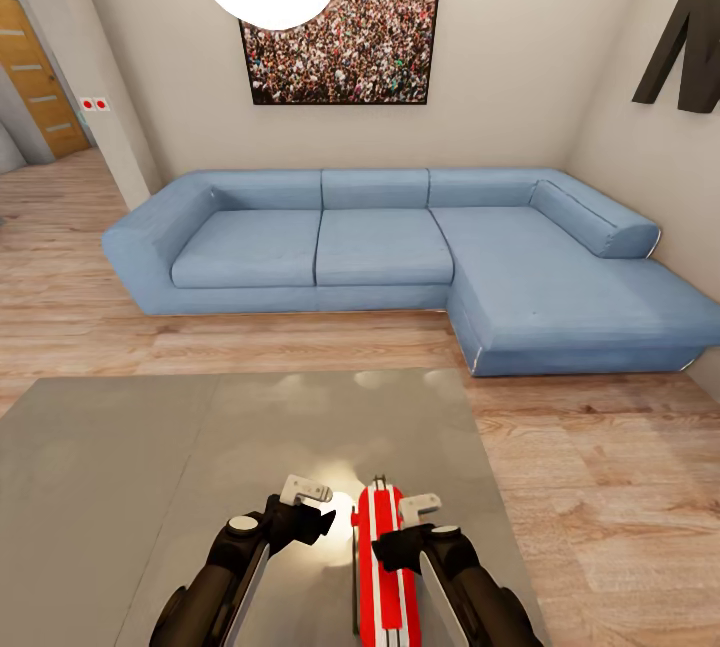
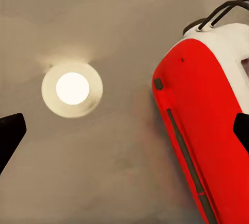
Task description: Turn on the radio receiver that's on the table in the living room.
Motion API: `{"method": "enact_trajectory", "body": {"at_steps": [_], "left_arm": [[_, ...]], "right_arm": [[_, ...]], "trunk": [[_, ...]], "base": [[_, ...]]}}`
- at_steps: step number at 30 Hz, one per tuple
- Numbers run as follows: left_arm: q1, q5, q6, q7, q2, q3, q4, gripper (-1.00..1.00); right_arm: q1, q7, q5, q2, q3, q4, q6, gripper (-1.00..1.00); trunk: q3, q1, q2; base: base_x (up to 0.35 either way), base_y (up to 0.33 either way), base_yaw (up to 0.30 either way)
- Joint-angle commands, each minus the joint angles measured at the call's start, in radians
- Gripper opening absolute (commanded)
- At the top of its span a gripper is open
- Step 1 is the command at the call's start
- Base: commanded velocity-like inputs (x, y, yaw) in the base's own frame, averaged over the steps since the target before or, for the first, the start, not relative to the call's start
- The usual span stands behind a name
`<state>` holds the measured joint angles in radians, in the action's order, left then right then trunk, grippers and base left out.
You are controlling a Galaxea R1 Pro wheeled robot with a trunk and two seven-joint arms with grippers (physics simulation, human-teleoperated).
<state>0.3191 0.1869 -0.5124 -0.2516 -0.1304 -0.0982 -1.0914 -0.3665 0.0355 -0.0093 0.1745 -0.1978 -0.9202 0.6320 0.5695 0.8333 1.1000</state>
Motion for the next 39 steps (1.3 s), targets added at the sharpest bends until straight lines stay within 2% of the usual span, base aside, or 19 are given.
{"method": "enact_trajectory", "body": {"at_steps": [1,5,7,8,9,10,11,12,15,17,24,28,30,33,34,35,36,38,39], "left_arm": [[0.000,0.000,0.000,0.000,0.000,0.000,0.000,1.00],[0.000,0.000,0.001,0.000,0.000,0.000,-0.001,1.00],[0.000,0.000,0.001,0.000,0.000,0.000,-0.001,1.00],[0.000,0.000,0.001,0.000,0.000,0.000,-0.001,1.00],[0.000,0.000,0.001,0.000,0.000,0.000,-0.001,1.00],[0.000,0.000,0.001,0.000,0.000,0.000,-0.001,1.00],[0.000,0.000,0.001,0.000,0.000,0.000,-0.001,1.00],[0.000,0.000,0.001,0.000,0.000,0.000,-0.001,1.00],[0.000,0.000,0.001,0.000,0.000,0.000,-0.001,1.00],[0.000,0.000,0.001,0.000,0.000,0.000,-0.001,1.00],[0.000,0.000,0.002,0.000,0.000,0.000,-0.001,1.00],[0.000,-0.001,0.002,0.000,0.000,0.000,-0.001,1.00],[0.000,0.000,0.002,0.000,0.000,0.000,-0.001,1.00],[0.000,0.000,0.002,-0.001,0.000,0.000,-0.001,1.00],[0.000,-0.001,0.002,-0.001,0.000,0.000,-0.001,1.00],[0.000,-0.001,0.002,-0.001,0.000,0.000,-0.001,1.00],[0.000,-0.001,0.002,-0.001,0.000,0.000,-0.001,1.00],[0.000,-0.001,0.001,-0.001,0.000,0.000,-0.001,1.00],[0.000,0.000,0.001,-0.001,0.000,0.000,-0.001,1.00]], "right_arm": [[0.000,0.000,-0.001,0.000,0.000,-0.002,0.000,-1.00],[0.000,0.004,0.000,0.000,0.001,-0.029,0.004,-1.00],[0.000,0.005,0.000,0.000,0.001,-0.110,0.017,-1.00],[0.000,0.005,0.001,0.000,0.003,-0.219,0.059,-1.00],[0.000,0.005,0.002,0.000,0.003,-0.283,0.103,-1.00],[0.000,0.004,0.002,0.000,0.004,-0.380,0.189,-1.00],[0.000,0.005,0.003,0.000,0.005,-0.411,0.220,-1.00],[0.000,0.005,0.003,0.000,0.007,-0.494,0.302,-1.00],[0.000,0.006,0.004,0.000,0.010,-0.579,0.391,-1.00],[0.000,0.006,0.005,0.000,0.012,-0.602,0.415,-1.00],[0.000,0.005,0.011,0.000,0.021,-0.638,0.415,-1.00],[0.000,-0.013,0.019,-0.033,0.030,-0.649,0.415,-1.00],[0.000,-0.073,0.027,-0.046,0.032,-0.651,0.415,-1.00],[0.000,-0.223,0.046,-0.051,0.031,-0.652,0.415,-1.00],[0.000,-0.296,0.052,-0.052,0.030,-0.652,0.415,-1.00],[0.000,-0.400,0.058,-0.052,0.027,-0.652,0.415,-1.00],[0.000,-0.461,0.061,-0.053,0.024,-0.651,0.415,-1.00],[0.000,-0.550,0.065,-0.055,0.007,-0.650,0.415,-1.00],[0.000,-0.567,0.066,-0.055,-0.002,-0.650,0.415,-1.00]], "trunk": [[0.000,0.000,0.000],[0.000,0.000,0.000],[0.000,0.000,0.000],[0.000,0.000,0.000],[0.000,0.000,0.000],[0.000,0.000,0.000],[0.000,0.000,0.000],[0.000,0.000,0.000],[0.000,0.000,0.000],[0.000,0.000,0.000],[0.000,0.000,0.000],[0.000,0.000,0.000],[0.000,0.000,0.000],[0.000,0.000,0.000],[0.000,0.000,0.000],[0.000,0.000,0.000],[0.000,0.000,0.000],[0.000,0.000,0.000],[0.000,0.000,0.000]], "base": [[0.000,0.000,0.000],[0.000,0.000,0.000],[0.000,0.000,0.000],[0.000,0.000,0.000],[0.000,0.000,0.000],[0.000,0.000,0.000],[0.000,0.000,0.000],[0.000,0.000,0.000],[0.000,0.000,0.000],[0.000,0.000,0.000],[0.000,0.000,0.000],[0.000,0.000,0.000],[0.000,0.000,0.000],[0.000,0.000,0.000],[0.000,0.000,0.000],[0.000,0.000,0.000],[0.000,0.000,0.000],[0.000,0.000,0.000],[0.000,0.000,0.000]]}}
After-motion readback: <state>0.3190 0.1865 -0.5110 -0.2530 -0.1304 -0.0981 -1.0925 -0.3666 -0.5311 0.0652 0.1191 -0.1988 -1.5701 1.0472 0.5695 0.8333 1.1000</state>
